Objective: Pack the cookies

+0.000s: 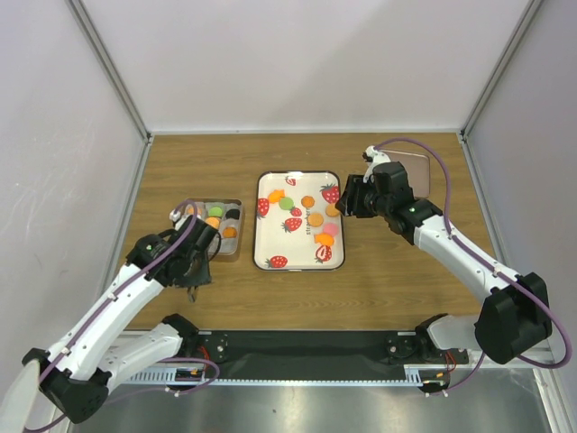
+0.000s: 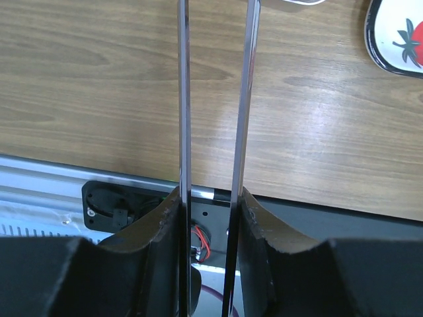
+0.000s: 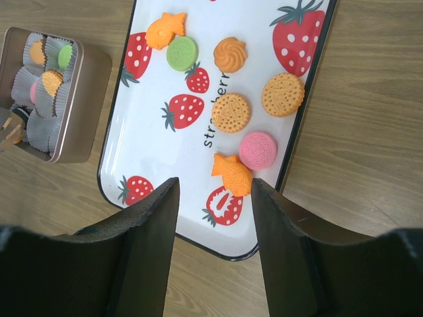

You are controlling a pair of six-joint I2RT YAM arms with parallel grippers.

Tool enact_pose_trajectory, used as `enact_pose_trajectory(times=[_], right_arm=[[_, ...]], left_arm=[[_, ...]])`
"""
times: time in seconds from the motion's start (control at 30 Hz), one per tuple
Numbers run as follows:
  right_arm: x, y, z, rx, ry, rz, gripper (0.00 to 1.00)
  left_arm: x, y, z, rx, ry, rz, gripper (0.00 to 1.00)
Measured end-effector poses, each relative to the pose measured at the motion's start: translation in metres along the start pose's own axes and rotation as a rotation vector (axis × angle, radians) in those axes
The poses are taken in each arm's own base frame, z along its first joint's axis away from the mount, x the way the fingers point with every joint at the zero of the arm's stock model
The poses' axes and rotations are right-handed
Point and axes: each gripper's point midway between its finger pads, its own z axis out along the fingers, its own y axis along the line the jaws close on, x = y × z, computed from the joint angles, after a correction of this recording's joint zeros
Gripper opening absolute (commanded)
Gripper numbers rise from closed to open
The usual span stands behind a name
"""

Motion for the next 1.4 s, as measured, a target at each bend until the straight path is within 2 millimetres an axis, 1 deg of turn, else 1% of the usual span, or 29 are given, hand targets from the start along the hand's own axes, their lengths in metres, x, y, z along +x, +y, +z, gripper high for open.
enact_pose_trajectory(times=[0.13, 0.4, 0.57, 0.87, 1.07, 1.4], right_arm=[[0.001, 0.001, 0.001, -0.007, 0.006, 0.0, 0.53], [0.003, 0.004, 0.002, -0.015, 0.013, -0.002, 0.53], [0.004, 0.005, 0.002, -0.021, 0.015, -0.004, 0.53], [0.005, 0.007, 0.001, -0.026, 0.017, -0.006, 0.53], [0.005, 0.007, 0.001, -0.027, 0.018, -0.006, 0.53], [0.005, 0.008, 0.001, -0.028, 0.018, -0.007, 0.53]], left_arm=[[0.001, 0.0, 0.004, 0.0, 0.013, -0.011, 0.38], [-0.003, -0.005, 0.011, 0.005, 0.016, -0.008, 0.38], [-0.003, -0.005, 0.012, 0.005, 0.017, -0.014, 0.38], [0.006, -0.002, 0.019, -0.001, 0.047, -0.014, 0.38], [0.007, -0.003, 0.022, 0.005, 0.04, -0.017, 0.38], [0.009, -0.003, 0.027, 0.001, 0.046, -0.016, 0.41]])
